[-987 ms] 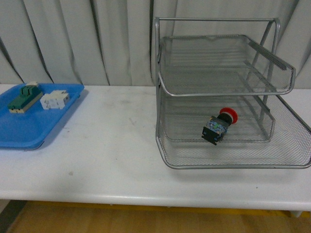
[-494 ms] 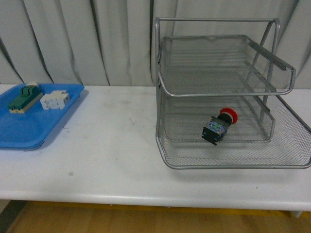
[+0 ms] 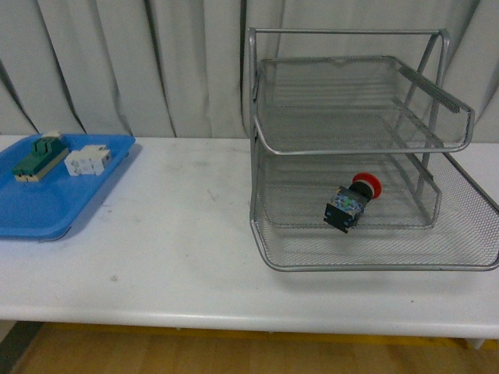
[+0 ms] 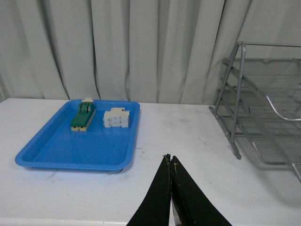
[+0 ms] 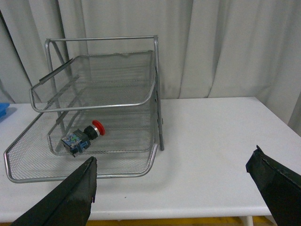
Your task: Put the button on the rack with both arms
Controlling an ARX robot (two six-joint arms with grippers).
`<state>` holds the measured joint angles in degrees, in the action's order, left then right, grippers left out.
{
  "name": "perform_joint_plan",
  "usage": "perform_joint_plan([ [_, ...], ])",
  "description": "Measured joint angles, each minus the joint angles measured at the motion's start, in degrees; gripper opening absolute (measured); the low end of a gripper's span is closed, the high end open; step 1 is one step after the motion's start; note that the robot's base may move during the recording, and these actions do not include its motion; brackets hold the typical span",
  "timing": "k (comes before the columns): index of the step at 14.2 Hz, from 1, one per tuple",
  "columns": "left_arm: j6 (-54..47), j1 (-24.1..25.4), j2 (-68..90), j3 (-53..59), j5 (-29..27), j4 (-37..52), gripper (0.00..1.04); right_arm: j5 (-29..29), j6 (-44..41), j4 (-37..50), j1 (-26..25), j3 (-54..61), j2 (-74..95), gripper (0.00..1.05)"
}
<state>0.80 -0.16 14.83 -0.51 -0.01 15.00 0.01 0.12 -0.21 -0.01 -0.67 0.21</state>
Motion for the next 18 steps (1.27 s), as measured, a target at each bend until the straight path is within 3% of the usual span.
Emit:
perform_joint_plan([
  [4,0.0,0.0,-6.0,0.0,0.0,-6.8,0.02,0.0,0.0,0.0,0.0,0.0,0.0,0.98],
  [5,0.0,0.0,-11.3,0.0,0.2,-14.8,0.02,0.0,0.0,0.0,0.0,0.0,0.0,0.98],
  [12,0.0,0.0,-14.3,0.0,0.0,-15.2,0.02,0.0,0.0,0.0,0.0,0.0,0.0,0.98],
  [13,0.0,0.0,-14.3,0.0,0.0,-15.3,0.08,0.0,0.0,0.0,0.0,0.0,0.0,0.98],
  [18,0.0,0.0,-14.3,0.0,0.0,-15.2,0.74,0.0,0.0,0.0,0.0,0.0,0.0,0.98],
])
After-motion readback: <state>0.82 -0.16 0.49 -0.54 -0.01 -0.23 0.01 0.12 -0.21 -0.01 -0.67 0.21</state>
